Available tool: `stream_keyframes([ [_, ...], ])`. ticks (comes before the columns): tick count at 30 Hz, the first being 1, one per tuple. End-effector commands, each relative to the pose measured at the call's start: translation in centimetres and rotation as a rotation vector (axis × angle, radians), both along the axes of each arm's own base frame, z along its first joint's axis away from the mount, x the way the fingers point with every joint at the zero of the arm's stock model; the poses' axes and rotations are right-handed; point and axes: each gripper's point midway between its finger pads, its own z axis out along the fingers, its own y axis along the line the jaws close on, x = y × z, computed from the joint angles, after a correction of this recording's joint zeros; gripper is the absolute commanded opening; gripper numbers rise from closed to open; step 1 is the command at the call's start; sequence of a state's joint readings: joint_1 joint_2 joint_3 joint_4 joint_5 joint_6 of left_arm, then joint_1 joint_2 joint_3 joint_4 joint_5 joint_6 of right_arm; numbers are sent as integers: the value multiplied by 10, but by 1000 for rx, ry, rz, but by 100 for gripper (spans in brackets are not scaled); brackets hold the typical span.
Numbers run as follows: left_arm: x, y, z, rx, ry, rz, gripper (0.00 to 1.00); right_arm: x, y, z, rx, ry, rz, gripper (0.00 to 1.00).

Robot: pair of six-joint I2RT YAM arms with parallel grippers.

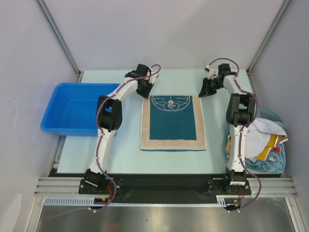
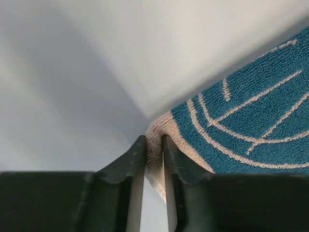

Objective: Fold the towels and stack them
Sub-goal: Fold the towel

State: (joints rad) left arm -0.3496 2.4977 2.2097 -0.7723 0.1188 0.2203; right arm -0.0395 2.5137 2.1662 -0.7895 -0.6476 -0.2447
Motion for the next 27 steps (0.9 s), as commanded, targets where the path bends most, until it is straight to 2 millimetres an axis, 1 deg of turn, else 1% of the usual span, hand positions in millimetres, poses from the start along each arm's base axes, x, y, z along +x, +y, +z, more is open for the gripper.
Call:
stream_keyframes([
  [1, 7, 18, -5, 41, -1, -10, 19, -1, -3, -9, -17, 12, 14, 17],
  [2, 8, 17, -5, 43, -5, -10, 14, -1, -3, -10, -18, 14, 15, 14],
  [3, 9, 17, -4, 45, -10, -8, 7, 0, -4, -9, -20, 11, 13, 11],
  [4, 11, 16, -2, 39, -16, -7, 3, 1, -4, -8, -23, 6, 11, 6],
  [5, 12, 15, 2, 29, -21, -7, 0, 2, -5, -8, -27, 5, 9, 4],
  [6, 14, 13, 6, 19, -31, -8, 0, 2, -5, -7, -30, 3, 9, 1],
  [10, 22, 3, 27, -41, -82, -10, 0, 7, -7, -2, -41, -22, 3, 0],
  [11, 23, 3, 28, -43, -86, -9, 3, 9, -9, -1, -48, -28, -3, 0],
  [12, 23, 3, 31, -43, -91, -10, 25, 10, -9, 3, -52, -40, -5, 0],
  [13, 24, 6, 30, -25, -95, 2, 53, 12, -10, 4, -54, -45, -9, 0],
  [15, 24, 16, 26, 7, -88, 11, 61, 12, -11, 4, -58, -43, -11, 0],
  [17, 24, 20, 23, 20, -81, 17, 62, 11, -11, 4, -57, -43, -10, 0],
  [18, 25, 25, 21, 24, -78, 25, 58, 11, -11, 4, -55, -39, -10, 0],
  [20, 24, 27, 18, 26, -70, 29, 54, 11, -10, 3, -50, -39, -11, 0],
  [21, 24, 25, 17, 17, -67, 27, 50, 11, -9, 4, -47, -38, -12, 0],
  [23, 23, 24, 13, 10, -58, 23, 49, 11, -9, 4, -44, -38, -12, 0],
  [27, 21, 20, 9, -6, -43, 4, 43, 11, -10, 3, -50, -37, -14, 0],
])
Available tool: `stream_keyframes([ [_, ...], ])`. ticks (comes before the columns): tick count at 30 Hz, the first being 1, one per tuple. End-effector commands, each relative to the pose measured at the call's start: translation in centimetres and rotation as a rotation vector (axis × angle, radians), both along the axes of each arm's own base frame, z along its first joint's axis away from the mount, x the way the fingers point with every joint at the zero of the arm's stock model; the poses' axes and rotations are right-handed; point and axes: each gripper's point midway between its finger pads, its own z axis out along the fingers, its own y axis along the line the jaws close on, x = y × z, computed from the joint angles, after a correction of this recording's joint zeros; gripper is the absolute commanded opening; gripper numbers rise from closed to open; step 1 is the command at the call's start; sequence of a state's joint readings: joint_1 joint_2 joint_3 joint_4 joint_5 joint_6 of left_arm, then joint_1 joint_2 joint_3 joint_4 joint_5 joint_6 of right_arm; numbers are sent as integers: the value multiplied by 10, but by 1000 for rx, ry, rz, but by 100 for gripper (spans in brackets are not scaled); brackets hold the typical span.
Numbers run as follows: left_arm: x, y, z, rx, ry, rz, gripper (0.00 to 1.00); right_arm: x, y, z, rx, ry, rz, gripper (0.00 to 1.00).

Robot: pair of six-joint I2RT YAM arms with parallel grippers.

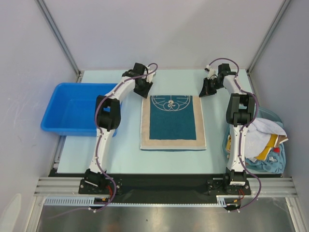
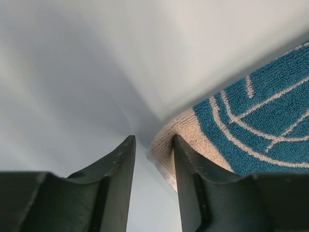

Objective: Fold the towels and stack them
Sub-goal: Fold the towel

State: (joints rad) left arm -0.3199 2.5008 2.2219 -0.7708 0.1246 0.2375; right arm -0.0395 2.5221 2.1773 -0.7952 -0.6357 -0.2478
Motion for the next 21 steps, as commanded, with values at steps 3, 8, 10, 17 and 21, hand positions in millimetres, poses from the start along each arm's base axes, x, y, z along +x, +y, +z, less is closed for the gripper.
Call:
stream_keyframes([
  [3, 9, 4, 4, -8, -14, -23, 21, 11, -9, 6, -41, -42, -12, 0],
  [8, 6, -3, 6, -40, -6, -58, 0, 14, -4, 11, -22, -55, -10, 0],
  [10, 11, -5, 18, -51, -37, -55, 0, 17, -4, 17, -29, -73, -15, 0],
  [17, 26, -9, 94, -115, -206, -5, 0, 34, -10, 73, -67, -273, -66, 0],
  [21, 14, -8, 115, -126, -236, -5, 0, 26, -10, 106, -71, -376, -85, 0],
])
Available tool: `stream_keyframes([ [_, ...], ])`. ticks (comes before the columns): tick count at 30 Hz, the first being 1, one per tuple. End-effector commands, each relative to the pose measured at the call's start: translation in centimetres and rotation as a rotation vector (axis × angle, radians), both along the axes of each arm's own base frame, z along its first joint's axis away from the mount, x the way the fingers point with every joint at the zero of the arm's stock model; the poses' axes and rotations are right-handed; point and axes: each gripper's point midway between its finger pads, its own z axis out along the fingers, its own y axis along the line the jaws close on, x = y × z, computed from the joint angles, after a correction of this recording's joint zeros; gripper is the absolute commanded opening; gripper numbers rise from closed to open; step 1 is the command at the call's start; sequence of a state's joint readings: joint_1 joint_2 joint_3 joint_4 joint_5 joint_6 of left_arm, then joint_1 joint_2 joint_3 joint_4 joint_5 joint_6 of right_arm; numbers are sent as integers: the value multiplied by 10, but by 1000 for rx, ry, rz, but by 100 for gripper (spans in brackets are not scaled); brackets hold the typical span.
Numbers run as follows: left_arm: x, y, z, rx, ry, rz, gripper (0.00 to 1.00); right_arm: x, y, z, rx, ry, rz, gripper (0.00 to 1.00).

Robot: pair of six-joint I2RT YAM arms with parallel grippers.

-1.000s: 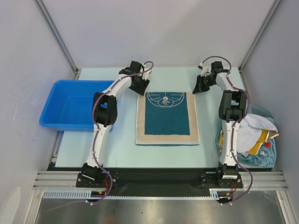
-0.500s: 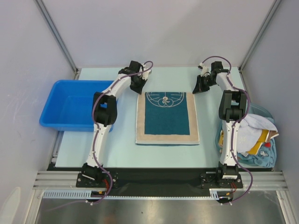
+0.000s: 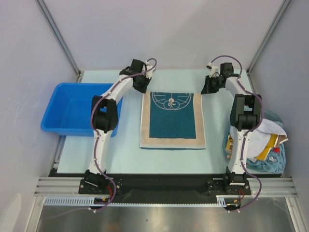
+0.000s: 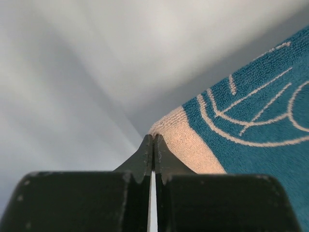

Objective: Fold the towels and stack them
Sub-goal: Fold the towel

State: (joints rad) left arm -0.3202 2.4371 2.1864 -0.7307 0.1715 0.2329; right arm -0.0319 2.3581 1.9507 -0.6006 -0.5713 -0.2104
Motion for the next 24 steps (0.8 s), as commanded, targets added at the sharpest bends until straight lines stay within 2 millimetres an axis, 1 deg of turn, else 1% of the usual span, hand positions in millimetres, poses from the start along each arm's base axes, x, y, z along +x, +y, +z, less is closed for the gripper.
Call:
stream_keyframes([
  [1, 10, 3, 90, -62, -187, 24, 0, 23, -6, 87, -34, -279, -32, 0],
  [2, 7, 3, 92, -63, -188, 23, 0, 17, -7, 94, -43, -301, -37, 0],
  [3, 0, 3, 97, -60, -190, 16, 0, 13, -7, 95, -48, -305, -39, 0],
  [5, -6, 4, 99, -51, -190, 17, 0, 4, -5, 100, -62, -311, -43, 0],
  [6, -13, 4, 101, -48, -188, 13, 0, 1, -5, 101, -64, -310, -43, 0],
  [7, -16, 5, 104, -46, -191, 17, 0, -3, -4, 106, -71, -315, -48, 0],
  [8, -20, 5, 104, -44, -189, 15, 0, -5, -5, 108, -72, -316, -58, 0],
  [9, -27, 5, 102, -43, -176, 13, 0, -13, -5, 114, -77, -321, -65, 0],
  [10, -32, 4, 113, -50, -189, 10, 0, -18, -4, 115, -82, -321, -71, 0],
  [11, -35, 5, 116, -52, -192, 10, 0, -21, -5, 118, -92, -329, -81, 0],
  [12, -43, 5, 113, -47, -179, 8, 0, -25, -6, 124, -92, -334, -91, 0],
  [13, -47, 6, 125, -60, -202, 9, 0, -34, -9, 128, -102, -339, -109, 0],
  [14, -51, 6, 129, -64, -210, 14, 0, -38, -10, 134, -105, -348, -122, 0],
  [15, -61, 7, 121, -63, -185, 15, 1, -45, 2, 135, -101, -347, -118, 0],
  [16, -66, 7, 121, -69, -182, 12, 0, -57, 1, 137, -106, -348, -132, 0],
  [17, -74, 7, 134, -82, -203, 7, 0, -61, -2, 136, -122, -353, -159, 0],
  [18, -86, 8, 123, -71, -175, 8, 0, -67, 1, 136, -121, -354, -164, 0],
  [19, -91, 7, 126, -74, -188, 4, 0, -81, 1, 135, -124, -346, -182, 0],
  [20, -99, 8, 137, -81, -215, 5, 0, -86, 1, 136, -123, -352, -191, 0],
  [21, -110, 7, 126, -72, -201, 3, 0, -92, 4, 138, -122, -356, -194, 0],
  [22, -117, 7, 126, -77, -200, 2, 0, -99, 2, 136, -129, -347, -213, 0],
  [23, -131, 8, 126, -78, -199, -4, 0, -111, 2, 136, -133, -343, -223, 0],
  [24, -136, 9, 126, -81, -199, 5, 0, -117, 1, 134, -138, -338, -236, 0],
])
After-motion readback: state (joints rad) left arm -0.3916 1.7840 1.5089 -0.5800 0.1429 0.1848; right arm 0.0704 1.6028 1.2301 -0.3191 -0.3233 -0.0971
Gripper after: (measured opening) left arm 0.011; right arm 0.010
